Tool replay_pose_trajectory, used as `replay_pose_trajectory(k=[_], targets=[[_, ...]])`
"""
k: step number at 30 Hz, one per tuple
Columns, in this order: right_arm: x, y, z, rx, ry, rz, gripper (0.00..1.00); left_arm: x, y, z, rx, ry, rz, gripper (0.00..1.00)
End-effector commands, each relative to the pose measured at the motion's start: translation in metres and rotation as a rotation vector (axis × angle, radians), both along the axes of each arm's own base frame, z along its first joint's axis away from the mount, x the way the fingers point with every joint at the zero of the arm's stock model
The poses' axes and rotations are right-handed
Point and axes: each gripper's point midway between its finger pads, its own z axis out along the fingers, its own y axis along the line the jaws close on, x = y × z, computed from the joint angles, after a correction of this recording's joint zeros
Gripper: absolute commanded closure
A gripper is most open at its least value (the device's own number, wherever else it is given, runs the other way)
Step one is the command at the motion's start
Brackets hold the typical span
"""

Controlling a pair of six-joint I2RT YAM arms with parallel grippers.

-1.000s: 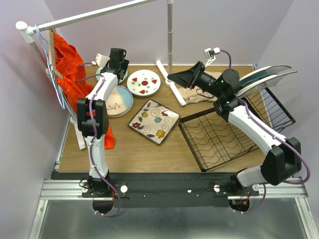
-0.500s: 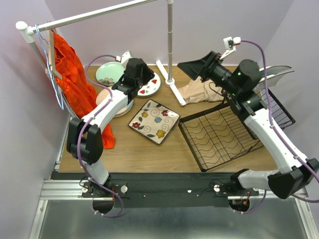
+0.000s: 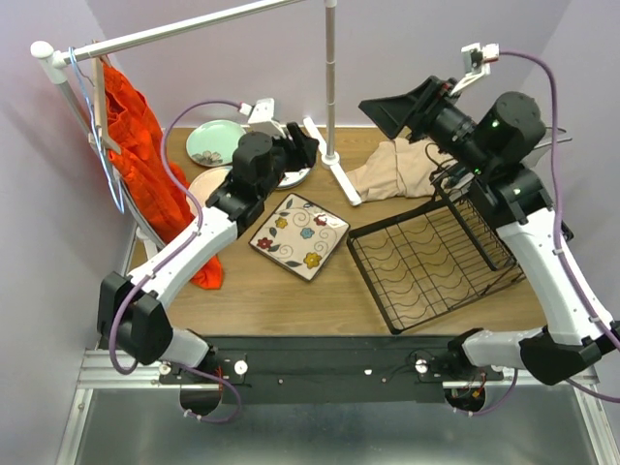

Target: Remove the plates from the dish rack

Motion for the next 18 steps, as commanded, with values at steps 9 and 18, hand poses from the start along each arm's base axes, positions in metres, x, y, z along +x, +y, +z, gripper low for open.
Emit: replay_pose_trajectory(k=[9,18], targets=[[-0.045,-0.119,0.077,-0.071,-0.167,-0.499,0.04,-0.155,-0.076,0.111,0.046,-0.623,-0.421,0.31],[-0.119,-0.169,0.114,0.073,-0.267,-0.577,0.04,-0.183,-0.158,0.121,0.187,-0.751,-0.448,0.32]])
